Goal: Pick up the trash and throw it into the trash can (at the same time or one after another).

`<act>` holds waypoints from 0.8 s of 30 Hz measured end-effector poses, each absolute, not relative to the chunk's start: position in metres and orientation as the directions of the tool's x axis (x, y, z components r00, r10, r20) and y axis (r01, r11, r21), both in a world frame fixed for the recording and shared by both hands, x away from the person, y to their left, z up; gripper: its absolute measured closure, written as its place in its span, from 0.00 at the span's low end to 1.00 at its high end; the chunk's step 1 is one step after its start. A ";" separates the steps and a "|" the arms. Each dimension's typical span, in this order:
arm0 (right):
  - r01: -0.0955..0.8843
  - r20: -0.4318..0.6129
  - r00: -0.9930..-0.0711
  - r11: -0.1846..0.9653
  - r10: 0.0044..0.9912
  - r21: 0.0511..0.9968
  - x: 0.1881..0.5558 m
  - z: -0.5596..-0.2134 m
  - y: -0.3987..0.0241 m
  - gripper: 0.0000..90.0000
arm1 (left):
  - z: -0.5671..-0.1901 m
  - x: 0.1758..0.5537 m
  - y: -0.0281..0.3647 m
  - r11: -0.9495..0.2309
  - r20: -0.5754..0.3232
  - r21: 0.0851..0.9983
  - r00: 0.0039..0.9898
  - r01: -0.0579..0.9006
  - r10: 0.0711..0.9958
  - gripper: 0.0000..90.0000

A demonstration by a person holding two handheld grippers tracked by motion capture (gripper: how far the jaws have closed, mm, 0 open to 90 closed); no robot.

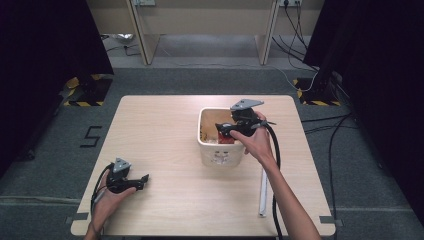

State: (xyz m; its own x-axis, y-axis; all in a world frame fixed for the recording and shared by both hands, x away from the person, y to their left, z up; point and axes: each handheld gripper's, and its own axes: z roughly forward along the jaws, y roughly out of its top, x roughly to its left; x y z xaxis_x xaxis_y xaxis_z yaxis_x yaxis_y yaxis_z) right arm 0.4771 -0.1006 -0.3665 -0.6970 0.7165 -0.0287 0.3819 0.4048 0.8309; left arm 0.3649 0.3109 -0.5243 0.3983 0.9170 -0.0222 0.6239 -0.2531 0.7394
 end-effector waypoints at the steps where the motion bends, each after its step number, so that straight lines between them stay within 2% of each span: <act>1: 0.375 -0.029 -0.697 0.398 0.716 0.837 0.475 -0.364 -0.102 0.25 | -0.524 0.365 0.311 -0.253 -0.022 0.739 0.398 0.624 0.917 0.14; 10: 0.340 -0.043 -0.655 0.344 0.754 0.875 0.461 -0.339 -0.134 0.25 | -0.524 0.365 0.311 -0.253 -0.022 0.740 0.398 0.624 0.917 0.14; 24: 0.352 -0.065 -0.598 0.334 0.799 0.874 0.445 -0.340 -0.178 0.28 | -0.524 0.365 0.311 -0.252 -0.022 0.741 0.398 0.623 0.917 0.14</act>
